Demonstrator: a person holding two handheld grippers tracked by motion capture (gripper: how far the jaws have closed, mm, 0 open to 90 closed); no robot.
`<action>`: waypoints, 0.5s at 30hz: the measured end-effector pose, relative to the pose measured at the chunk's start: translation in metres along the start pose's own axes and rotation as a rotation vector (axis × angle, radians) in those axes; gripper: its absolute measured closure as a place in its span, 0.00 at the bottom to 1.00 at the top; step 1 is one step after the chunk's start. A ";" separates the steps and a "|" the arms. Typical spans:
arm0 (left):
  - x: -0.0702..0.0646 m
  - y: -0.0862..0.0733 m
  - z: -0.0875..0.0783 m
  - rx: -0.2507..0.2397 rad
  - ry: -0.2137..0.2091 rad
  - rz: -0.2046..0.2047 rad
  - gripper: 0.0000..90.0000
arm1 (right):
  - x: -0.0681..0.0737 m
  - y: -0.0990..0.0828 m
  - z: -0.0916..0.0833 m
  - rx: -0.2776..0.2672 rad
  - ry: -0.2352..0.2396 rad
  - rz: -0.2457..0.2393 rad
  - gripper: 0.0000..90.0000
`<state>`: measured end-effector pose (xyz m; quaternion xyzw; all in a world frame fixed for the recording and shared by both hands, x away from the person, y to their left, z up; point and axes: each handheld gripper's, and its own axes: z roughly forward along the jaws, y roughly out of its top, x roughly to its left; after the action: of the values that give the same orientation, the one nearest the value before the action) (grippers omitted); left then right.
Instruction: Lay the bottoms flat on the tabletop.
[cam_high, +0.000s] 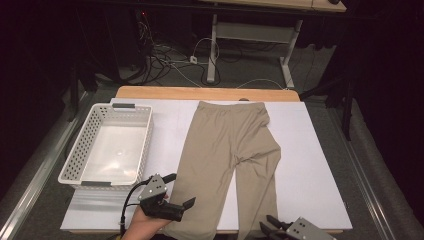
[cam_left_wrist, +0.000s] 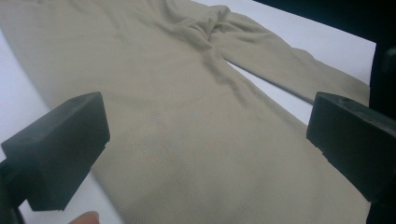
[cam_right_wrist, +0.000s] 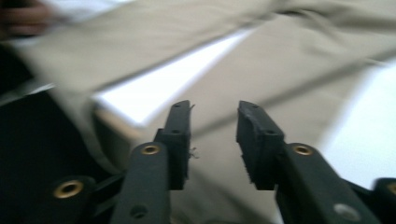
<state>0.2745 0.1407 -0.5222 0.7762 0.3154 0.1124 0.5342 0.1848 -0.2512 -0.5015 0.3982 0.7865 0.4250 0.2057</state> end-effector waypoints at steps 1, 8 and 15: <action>0.000 0.000 0.000 0.001 0.001 -0.001 0.00 | -0.007 -0.002 0.003 0.010 -0.028 0.021 0.66; 0.001 0.003 0.003 -0.018 0.057 0.006 0.00 | -0.024 -0.011 0.024 0.086 -0.088 0.023 0.92; 0.003 0.005 0.007 0.019 0.035 0.001 0.00 | -0.034 -0.015 0.000 0.073 -0.082 0.050 1.00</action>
<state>0.2824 0.1360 -0.5216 0.7793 0.3256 0.1231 0.5211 0.1988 -0.2829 -0.5145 0.4420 0.7822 0.3843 0.2126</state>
